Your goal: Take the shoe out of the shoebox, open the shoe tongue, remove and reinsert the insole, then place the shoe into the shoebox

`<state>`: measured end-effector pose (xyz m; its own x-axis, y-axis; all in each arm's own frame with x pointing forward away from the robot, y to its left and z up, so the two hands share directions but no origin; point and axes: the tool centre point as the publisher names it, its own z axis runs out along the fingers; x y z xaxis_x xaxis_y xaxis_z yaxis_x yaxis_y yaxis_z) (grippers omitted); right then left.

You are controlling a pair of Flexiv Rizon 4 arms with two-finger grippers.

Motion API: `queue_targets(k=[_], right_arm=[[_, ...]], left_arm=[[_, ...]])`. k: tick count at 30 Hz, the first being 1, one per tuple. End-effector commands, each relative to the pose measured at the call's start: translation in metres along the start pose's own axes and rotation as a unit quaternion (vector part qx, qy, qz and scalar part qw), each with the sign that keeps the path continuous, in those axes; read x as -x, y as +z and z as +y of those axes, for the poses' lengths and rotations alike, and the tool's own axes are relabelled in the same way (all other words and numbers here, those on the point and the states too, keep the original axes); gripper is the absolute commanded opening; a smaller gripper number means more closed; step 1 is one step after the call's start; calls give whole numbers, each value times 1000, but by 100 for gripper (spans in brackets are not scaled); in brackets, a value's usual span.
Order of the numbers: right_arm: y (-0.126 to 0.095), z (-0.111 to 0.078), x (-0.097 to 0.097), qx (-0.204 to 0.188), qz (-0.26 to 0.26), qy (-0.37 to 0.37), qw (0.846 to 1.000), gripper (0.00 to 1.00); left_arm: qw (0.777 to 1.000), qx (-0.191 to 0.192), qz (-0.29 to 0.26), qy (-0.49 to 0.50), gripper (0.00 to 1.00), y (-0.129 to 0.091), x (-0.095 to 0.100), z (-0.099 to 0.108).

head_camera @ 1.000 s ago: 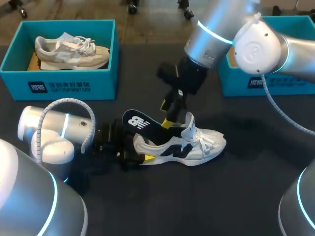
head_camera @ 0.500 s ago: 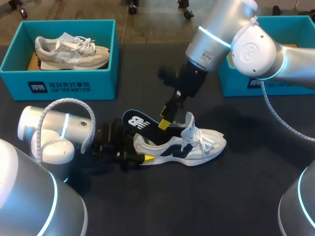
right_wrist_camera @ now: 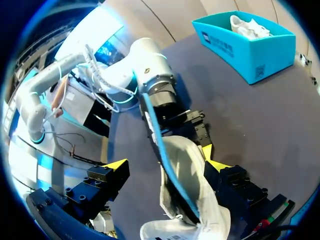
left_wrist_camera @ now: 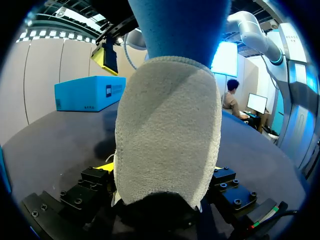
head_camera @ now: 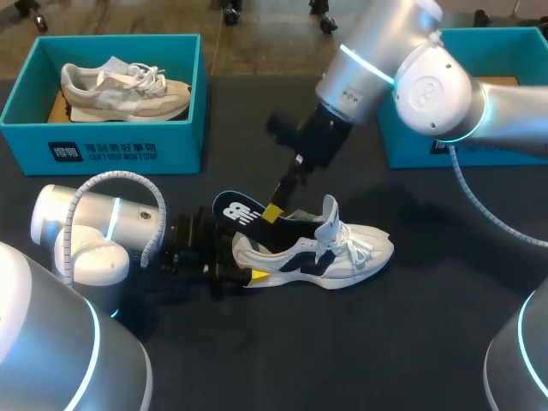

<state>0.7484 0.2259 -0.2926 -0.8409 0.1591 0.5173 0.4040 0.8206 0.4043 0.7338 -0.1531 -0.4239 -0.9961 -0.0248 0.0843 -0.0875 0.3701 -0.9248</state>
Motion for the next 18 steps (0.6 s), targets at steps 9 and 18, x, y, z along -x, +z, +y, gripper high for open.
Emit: queue_targets(k=[9,18], right_arm=[[13,2,-10,-21,7,-10,1000,100],[22,4,-8,-10,10,-14,1000,100]], left_arm=[[1000,2,1,0,0,3,1,2],[1000,2,1,0,0,3,1,2]])
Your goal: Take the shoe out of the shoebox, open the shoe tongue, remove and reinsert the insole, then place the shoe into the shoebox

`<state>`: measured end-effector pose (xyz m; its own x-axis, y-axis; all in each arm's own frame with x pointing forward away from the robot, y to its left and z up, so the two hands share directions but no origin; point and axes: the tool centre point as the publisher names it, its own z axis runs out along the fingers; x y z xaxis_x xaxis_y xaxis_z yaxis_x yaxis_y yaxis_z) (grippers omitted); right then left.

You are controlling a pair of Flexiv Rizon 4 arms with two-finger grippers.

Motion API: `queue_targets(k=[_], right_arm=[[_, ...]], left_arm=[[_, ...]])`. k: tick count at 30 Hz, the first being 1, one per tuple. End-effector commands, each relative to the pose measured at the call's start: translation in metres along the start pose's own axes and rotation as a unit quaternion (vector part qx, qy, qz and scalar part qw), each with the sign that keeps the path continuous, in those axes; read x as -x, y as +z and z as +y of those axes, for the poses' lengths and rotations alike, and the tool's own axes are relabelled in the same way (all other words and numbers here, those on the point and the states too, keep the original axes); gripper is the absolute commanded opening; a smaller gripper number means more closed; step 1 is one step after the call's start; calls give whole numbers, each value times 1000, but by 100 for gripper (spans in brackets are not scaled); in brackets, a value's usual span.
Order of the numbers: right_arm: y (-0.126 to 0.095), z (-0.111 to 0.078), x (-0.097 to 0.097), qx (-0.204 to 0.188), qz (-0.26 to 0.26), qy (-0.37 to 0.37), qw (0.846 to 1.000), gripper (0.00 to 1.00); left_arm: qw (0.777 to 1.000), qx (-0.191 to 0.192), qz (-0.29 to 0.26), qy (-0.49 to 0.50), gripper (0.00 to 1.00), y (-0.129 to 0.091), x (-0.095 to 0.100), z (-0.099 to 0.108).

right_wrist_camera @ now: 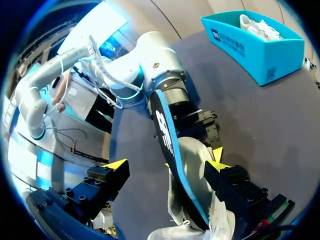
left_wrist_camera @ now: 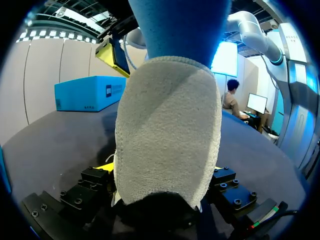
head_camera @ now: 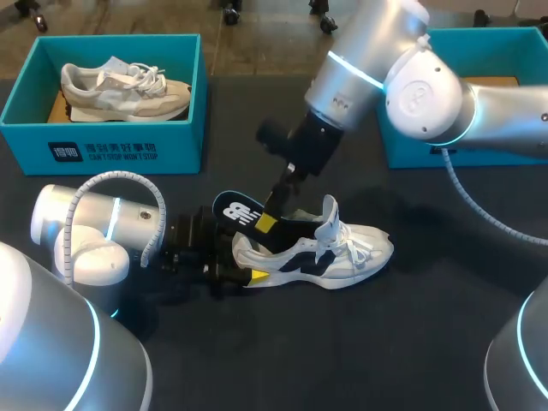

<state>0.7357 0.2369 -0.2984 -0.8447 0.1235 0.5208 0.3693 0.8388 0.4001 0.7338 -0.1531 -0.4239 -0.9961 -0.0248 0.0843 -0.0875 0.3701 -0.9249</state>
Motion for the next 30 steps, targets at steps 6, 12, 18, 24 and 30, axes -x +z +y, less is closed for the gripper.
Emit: queue_targets(k=[6,12,18,24,30], right_arm=[[15,2,3,12,0,3,1000,100],[17,1,4,13,1,7,1000,48],[18,3,8,22,-3,1,1000,31],[22,3,10,15,7,-8,1000,27],[25,1,12,29,5,-13,999,22]], left_arm=[[1000,2,1,0,0,3,1,2],[1000,2,1,0,0,3,1,2],[1000,2,1,0,0,3,1,2],[1000,2,1,0,0,3,1,2],[1000,2,1,0,0,3,1,2]])
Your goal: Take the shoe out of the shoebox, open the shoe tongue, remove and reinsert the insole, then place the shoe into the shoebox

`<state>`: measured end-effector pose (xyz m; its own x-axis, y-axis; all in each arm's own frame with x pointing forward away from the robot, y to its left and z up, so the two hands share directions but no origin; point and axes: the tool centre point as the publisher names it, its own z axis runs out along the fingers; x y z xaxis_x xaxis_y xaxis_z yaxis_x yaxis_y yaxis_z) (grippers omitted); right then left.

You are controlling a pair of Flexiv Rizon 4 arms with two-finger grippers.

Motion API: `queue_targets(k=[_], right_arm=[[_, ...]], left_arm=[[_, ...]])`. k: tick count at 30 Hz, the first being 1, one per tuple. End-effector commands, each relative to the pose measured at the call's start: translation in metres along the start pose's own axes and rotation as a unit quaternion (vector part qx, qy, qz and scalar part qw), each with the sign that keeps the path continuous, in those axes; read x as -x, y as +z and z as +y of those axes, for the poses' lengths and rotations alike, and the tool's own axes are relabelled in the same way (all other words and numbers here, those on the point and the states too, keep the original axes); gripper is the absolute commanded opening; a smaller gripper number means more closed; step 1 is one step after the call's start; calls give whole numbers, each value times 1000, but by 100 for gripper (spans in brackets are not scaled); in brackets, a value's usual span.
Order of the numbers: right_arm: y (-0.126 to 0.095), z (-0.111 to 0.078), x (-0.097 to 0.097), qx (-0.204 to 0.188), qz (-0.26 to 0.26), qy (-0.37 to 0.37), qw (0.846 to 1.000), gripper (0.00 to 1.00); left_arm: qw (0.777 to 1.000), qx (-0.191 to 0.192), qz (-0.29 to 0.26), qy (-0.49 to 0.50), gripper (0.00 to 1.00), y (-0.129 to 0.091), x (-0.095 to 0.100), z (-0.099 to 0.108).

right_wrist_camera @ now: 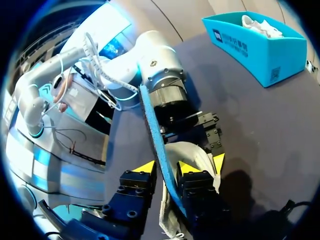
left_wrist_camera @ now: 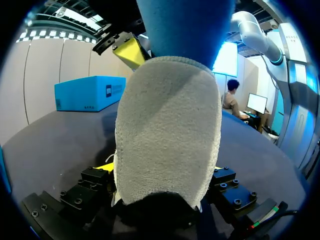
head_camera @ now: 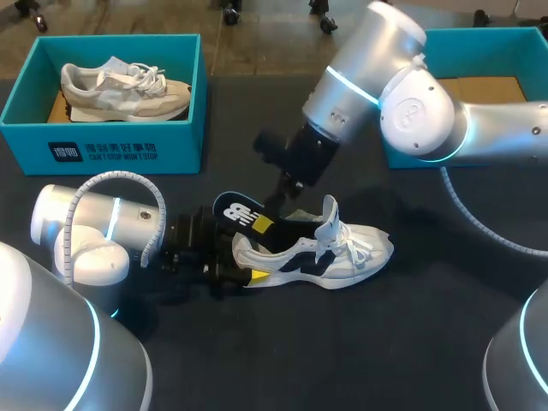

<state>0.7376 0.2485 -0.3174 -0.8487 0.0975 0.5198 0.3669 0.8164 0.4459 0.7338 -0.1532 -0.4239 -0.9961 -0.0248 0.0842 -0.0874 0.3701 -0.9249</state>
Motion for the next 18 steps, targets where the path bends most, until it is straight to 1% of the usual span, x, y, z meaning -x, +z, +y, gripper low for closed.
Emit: queue_targets(k=[1,3,4,5,10,15,18], right_arm=[[4,-1,3,6,-2,-1,1000,22],[4,-1,4,1,0,-2,1000,20],[5,-1,4,0,1,-2,1000,15],[5,-1,5,-1,3,-2,1000,0],[7,-2,5,-1,5,-2,1000,0],[-2,1,-1,21,-13,-13,1000,0],[-11,8,-5,24,-13,-13,1000,0]], left_arm=[[1000,2,1,0,0,3,1,2],[1000,2,1,0,0,3,1,2],[1000,2,1,0,0,3,1,2],[1000,2,1,0,0,3,1,2],[1000,2,1,0,0,3,1,2],[1000,2,1,0,0,3,1,2],[1000,2,1,0,0,3,1,2]])
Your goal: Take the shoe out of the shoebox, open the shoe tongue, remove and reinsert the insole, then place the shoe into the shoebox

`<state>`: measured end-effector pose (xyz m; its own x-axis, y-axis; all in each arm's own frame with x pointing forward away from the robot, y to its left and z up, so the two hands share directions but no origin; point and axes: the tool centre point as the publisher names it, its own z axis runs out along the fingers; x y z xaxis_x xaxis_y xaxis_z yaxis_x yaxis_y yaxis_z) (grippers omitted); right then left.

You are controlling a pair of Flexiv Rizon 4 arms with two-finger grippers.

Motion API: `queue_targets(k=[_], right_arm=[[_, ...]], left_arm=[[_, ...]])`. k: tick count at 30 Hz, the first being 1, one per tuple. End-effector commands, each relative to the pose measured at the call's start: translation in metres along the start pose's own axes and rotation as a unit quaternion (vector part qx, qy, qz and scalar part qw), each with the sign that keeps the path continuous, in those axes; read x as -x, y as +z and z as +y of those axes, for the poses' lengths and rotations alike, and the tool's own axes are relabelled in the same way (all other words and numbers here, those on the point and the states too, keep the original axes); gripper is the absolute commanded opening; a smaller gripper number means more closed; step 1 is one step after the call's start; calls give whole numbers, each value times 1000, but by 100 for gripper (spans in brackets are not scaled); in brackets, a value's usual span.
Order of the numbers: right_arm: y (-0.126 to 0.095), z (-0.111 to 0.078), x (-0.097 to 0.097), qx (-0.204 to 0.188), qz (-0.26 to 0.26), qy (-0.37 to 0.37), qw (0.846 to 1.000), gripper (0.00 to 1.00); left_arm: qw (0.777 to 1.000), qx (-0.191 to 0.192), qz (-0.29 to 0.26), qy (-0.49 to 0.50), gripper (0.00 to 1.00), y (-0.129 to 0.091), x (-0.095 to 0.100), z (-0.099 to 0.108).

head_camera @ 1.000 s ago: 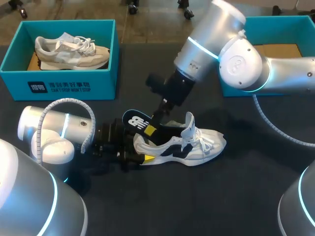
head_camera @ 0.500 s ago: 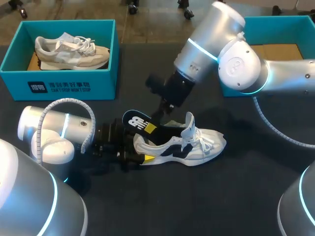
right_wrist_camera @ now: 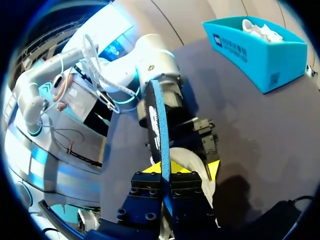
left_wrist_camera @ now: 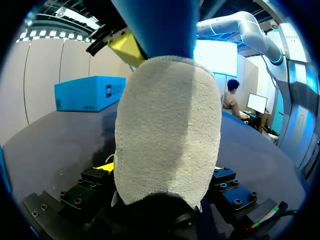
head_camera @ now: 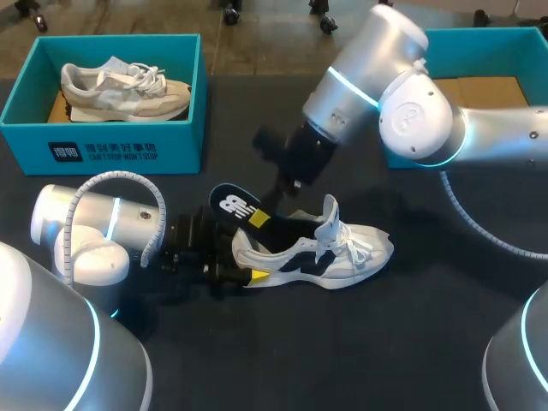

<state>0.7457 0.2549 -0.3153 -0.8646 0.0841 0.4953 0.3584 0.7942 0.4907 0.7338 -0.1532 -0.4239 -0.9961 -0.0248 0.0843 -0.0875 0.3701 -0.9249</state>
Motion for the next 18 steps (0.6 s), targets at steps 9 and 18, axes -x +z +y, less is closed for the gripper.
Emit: queue_targets(k=[9,18], right_arm=[[-49,30,-25,90,-66,-19,994,0],[-94,67,-21,147,-103,-43,983,0]], left_arm=[[1000,2,1,0,0,3,1,2],[1000,2,1,0,0,3,1,2]])
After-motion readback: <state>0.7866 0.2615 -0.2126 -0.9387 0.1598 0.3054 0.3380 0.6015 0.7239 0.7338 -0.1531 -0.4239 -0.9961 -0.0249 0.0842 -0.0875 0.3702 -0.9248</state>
